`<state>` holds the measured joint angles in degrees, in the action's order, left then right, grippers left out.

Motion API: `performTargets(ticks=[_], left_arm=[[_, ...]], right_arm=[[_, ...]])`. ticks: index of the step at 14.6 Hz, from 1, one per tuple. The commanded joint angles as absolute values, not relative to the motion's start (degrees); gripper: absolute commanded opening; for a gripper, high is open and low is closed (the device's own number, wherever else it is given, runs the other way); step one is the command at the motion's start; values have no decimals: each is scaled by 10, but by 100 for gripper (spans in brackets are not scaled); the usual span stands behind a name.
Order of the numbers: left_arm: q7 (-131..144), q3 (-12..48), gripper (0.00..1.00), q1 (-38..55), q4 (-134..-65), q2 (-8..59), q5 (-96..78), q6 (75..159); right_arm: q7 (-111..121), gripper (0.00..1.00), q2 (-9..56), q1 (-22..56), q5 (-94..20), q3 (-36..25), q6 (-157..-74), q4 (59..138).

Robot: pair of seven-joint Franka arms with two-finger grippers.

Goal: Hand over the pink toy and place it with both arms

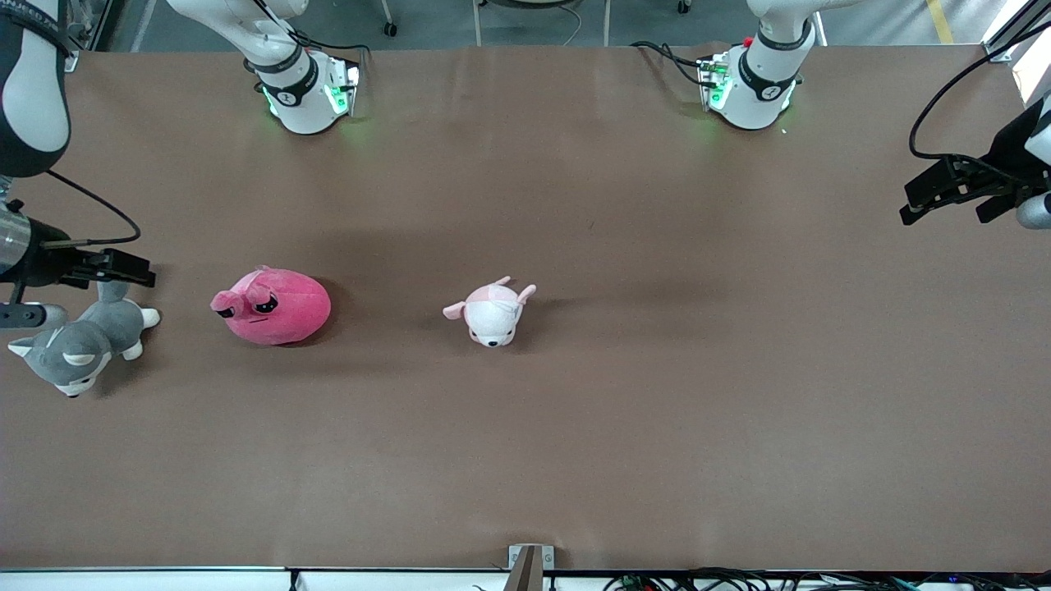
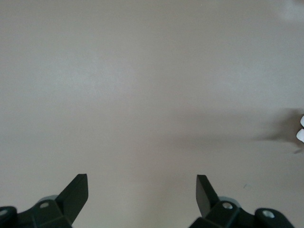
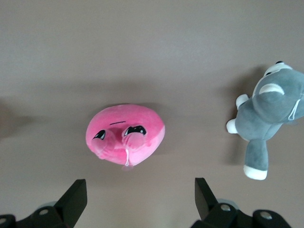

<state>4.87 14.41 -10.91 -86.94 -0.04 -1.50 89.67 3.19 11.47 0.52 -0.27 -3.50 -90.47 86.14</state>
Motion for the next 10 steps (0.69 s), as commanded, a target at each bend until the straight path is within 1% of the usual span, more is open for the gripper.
performTargets(ticks=[1,4,8,10], left_arm=[[44,146,100,-110,-854,9,-5,887],[44,135,100,-91,-854,11,-6,887],[44,66,100,-20,-853,13,-6,887],[44,43,100,4,-853,13,-6,887]], right_arm=[[10,100,73,11,3,-34,-896,884],[16,100,60,8,3,-35,-881,879],[12,100,59,6,5,-37,-868,875],[16,100,38,4,6,-39,-867,883]])
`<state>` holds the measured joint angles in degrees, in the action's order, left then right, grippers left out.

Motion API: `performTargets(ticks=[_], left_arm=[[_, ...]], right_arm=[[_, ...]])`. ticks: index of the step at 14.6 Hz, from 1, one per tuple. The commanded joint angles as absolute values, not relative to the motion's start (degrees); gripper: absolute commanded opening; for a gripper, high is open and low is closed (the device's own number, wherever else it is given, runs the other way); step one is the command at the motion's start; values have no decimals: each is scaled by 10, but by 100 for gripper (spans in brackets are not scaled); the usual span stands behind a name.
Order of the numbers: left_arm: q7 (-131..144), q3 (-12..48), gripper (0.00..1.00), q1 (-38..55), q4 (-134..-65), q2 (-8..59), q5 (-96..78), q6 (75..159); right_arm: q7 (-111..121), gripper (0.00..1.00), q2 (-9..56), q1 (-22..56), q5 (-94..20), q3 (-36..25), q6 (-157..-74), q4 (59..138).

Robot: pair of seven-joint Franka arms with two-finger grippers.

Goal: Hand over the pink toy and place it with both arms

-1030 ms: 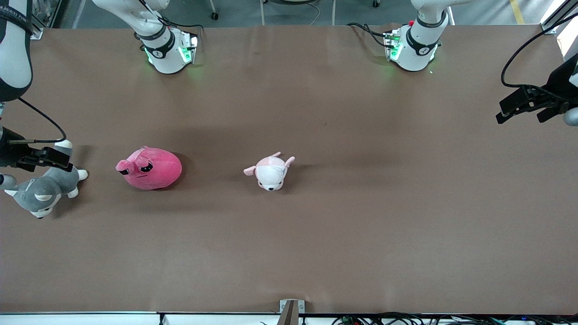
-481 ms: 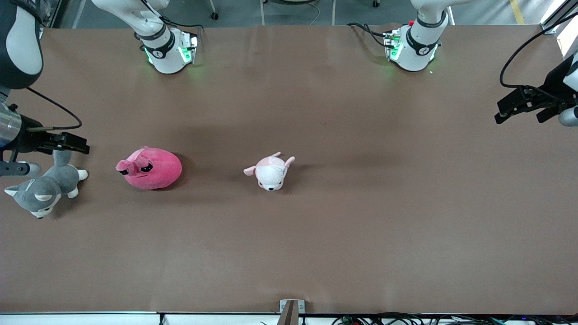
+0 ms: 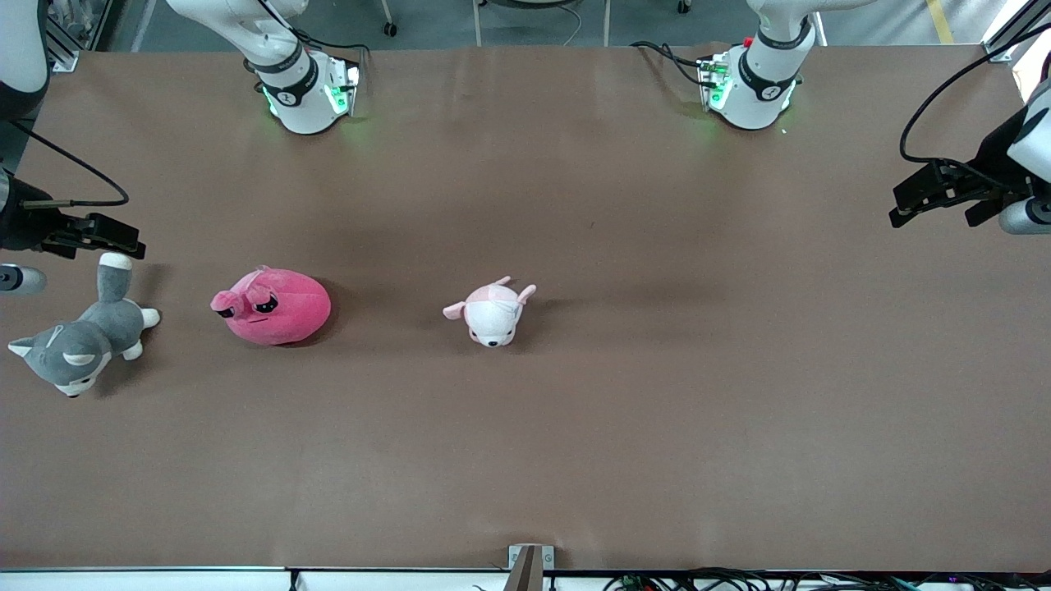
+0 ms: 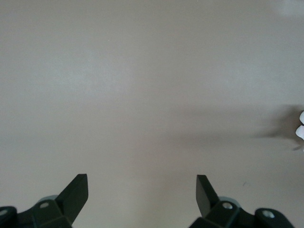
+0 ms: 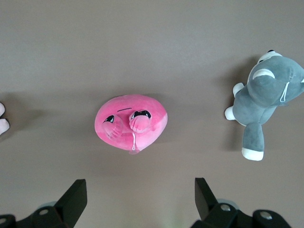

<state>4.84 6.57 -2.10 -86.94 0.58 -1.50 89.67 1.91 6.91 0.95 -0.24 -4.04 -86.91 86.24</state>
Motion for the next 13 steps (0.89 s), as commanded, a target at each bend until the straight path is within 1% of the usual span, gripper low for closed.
performTargets(ticks=[1,6,10,13], left_arm=[[44,39,100,8,-853,13,-6,887],[43,40,100,3,-853,11,-7,887],[43,40,100,4,-853,10,-8,885],[43,40,100,4,-851,9,-8,886]], right_arm=[[18,100,29,-1,6,-40,-866,890],[22,100,-36,-4,14,-37,-867,953],[21,100,-73,-2,18,-33,-867,981],[20,100,-93,-2,17,-33,-860,986]])
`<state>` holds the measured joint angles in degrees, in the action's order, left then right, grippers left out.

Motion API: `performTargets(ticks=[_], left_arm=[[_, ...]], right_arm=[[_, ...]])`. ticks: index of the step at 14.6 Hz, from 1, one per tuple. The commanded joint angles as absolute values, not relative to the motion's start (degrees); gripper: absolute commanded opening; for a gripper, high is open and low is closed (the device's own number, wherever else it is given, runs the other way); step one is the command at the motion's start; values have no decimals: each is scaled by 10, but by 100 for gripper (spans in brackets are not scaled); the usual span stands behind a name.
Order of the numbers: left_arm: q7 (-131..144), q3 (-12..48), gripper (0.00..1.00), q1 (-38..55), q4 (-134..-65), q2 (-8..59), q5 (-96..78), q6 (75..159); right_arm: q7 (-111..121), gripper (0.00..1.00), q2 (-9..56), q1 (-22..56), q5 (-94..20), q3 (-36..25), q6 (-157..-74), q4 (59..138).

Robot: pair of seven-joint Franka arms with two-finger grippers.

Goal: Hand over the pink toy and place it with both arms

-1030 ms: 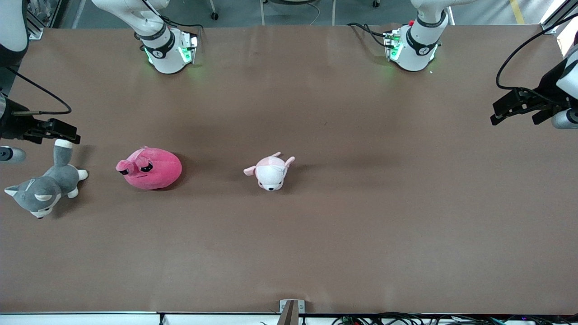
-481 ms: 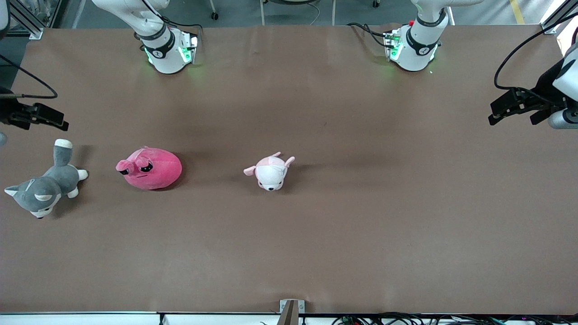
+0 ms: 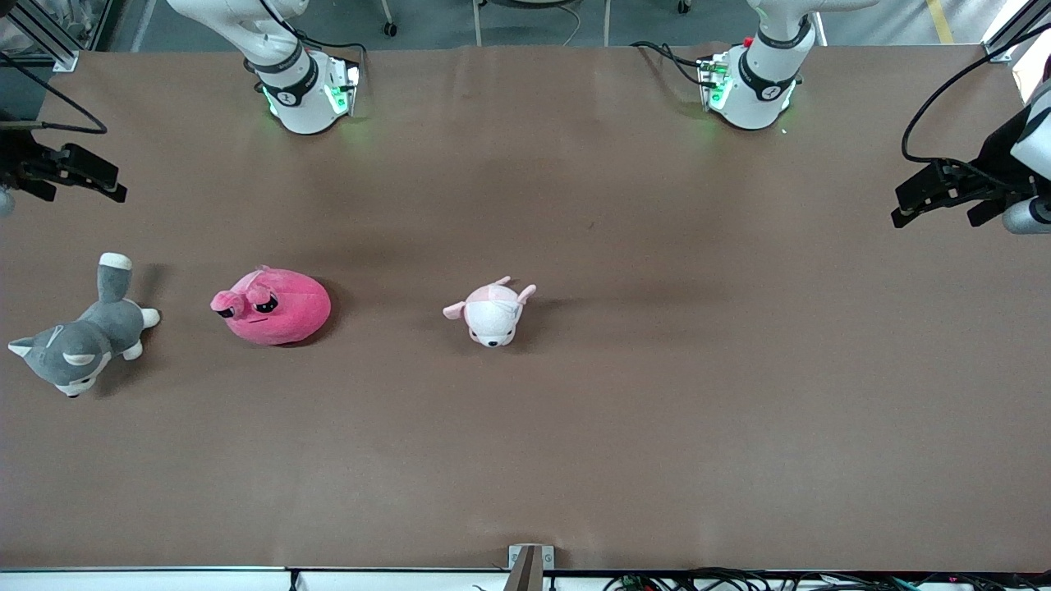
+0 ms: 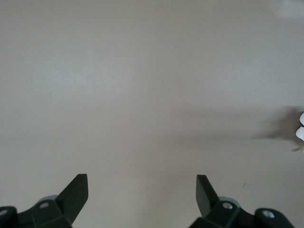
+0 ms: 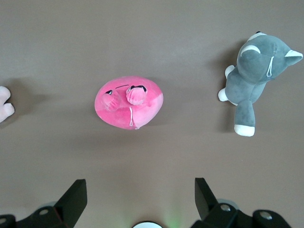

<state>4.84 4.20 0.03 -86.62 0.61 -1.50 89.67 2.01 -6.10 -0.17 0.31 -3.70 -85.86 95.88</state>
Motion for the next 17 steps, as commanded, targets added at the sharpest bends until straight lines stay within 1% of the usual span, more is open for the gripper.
performTargets(ticks=[1,7,10,17], left_arm=[[43,40,100,2,-851,9,-10,886],[46,41,100,4,-850,4,-5,885],[46,42,100,3,-850,5,-11,885],[45,40,100,3,-841,11,-11,886]], right_arm=[[20,100,-97,-2,17,-33,-859,985],[18,100,-90,5,14,-30,-859,940],[18,100,-69,7,9,-30,-856,906],[18,100,-55,5,1,-31,-838,897]])
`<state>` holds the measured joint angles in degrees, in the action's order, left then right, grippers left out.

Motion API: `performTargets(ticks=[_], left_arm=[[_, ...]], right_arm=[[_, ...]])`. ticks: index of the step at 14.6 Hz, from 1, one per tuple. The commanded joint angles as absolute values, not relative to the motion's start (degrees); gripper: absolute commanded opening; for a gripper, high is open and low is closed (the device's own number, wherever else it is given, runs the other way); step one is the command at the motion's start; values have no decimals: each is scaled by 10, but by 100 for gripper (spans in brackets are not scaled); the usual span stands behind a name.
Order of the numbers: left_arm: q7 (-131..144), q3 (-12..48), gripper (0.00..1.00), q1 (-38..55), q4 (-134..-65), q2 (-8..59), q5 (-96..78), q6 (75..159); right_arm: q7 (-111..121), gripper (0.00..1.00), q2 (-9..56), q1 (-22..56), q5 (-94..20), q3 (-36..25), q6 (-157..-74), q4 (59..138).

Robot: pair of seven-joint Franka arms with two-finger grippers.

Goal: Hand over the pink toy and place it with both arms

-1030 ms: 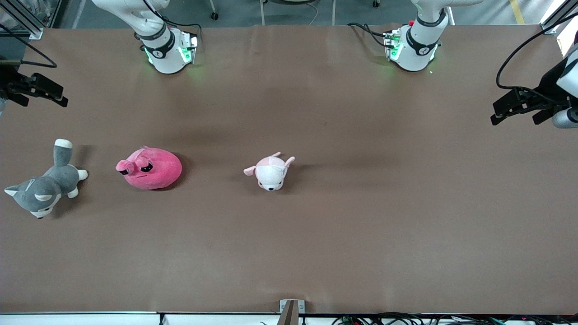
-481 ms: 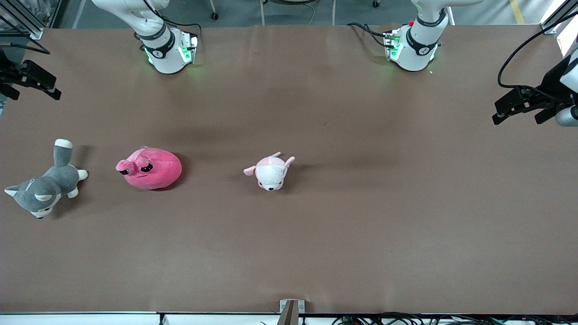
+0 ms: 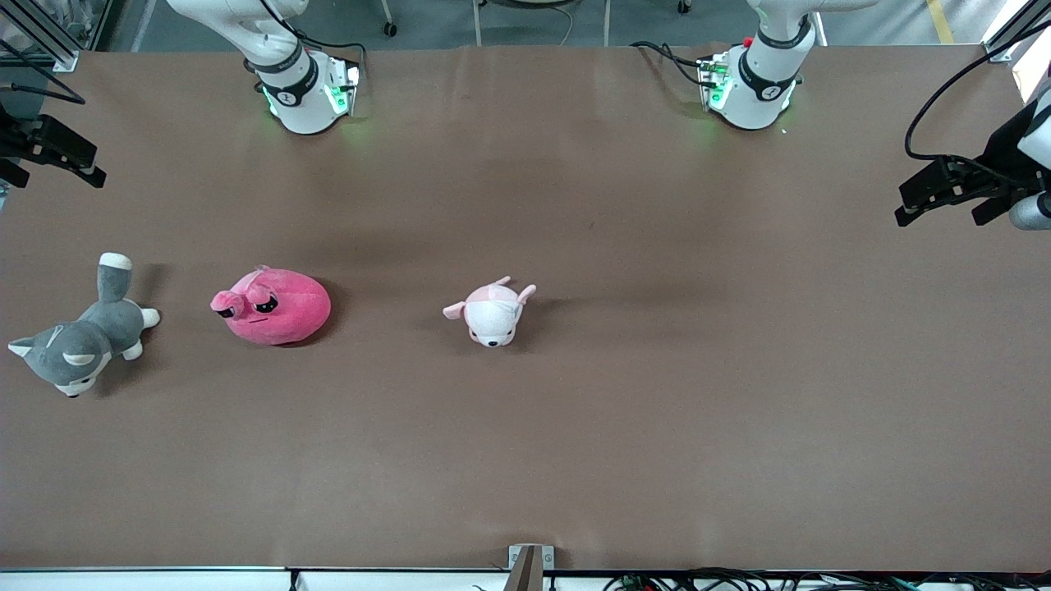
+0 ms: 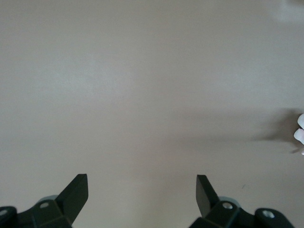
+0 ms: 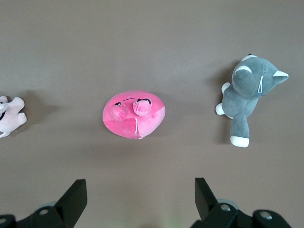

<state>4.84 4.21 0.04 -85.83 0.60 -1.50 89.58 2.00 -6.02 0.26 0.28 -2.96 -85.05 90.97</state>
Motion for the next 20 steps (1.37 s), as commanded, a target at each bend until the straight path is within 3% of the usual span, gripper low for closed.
performTargets(ticks=[1,20], left_arm=[[44,40,100,3,-841,11,-11,885],[44,41,100,5,-841,11,-10,885]], right_arm=[[18,100,-55,4,-1,-31,-829,899],[20,100,-59,7,-9,-31,-839,908]])
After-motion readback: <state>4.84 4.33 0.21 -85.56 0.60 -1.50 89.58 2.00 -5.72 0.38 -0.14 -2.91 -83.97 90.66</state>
